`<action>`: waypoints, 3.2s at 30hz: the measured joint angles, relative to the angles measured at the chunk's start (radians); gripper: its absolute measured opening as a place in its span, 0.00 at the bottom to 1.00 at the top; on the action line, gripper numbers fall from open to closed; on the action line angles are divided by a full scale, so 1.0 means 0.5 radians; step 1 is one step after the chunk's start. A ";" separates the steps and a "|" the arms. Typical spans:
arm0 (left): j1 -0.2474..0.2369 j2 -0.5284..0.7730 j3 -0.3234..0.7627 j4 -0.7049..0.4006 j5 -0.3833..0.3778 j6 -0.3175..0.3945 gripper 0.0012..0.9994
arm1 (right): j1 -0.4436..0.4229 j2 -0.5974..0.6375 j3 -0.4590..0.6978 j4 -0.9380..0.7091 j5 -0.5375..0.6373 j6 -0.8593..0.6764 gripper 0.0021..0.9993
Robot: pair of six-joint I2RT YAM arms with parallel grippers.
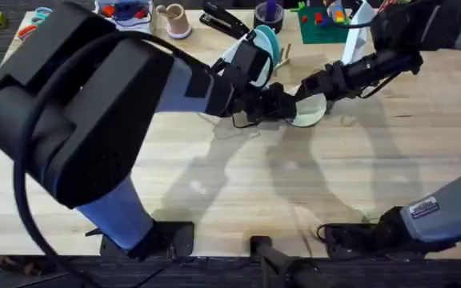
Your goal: Pick up the plates from the table one by one and place each into a slot on the dish rack.
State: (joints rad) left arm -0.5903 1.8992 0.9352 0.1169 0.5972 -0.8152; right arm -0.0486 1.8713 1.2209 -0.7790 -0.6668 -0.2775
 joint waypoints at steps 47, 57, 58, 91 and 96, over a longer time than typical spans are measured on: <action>-0.002 -1.000 -0.022 -0.976 -0.499 0.304 0.04 | 0.009 -0.484 0.455 -0.686 0.359 -0.039 0.03; -0.002 -1.614 -0.022 -1.491 -0.831 0.632 0.04 | 0.125 -0.617 0.949 -0.953 0.684 -0.047 0.03; -0.002 -1.680 -0.022 -1.536 -0.853 0.681 0.04 | 0.139 -0.618 0.988 -0.970 0.711 -0.047 0.03; -0.002 -2.086 0.252 -2.148 -1.436 1.162 1.00 | 0.288 -0.618 1.331 -0.999 0.927 -0.105 0.03; -0.002 -2.086 0.252 -2.148 -1.444 1.162 1.00 | 0.319 -0.618 1.344 -0.929 0.947 -0.120 0.03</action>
State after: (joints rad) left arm -0.5911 0.8562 1.0611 -0.9573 -0.1246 -0.2344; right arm 0.1109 1.5623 1.8929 -1.2433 -0.1933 -0.3376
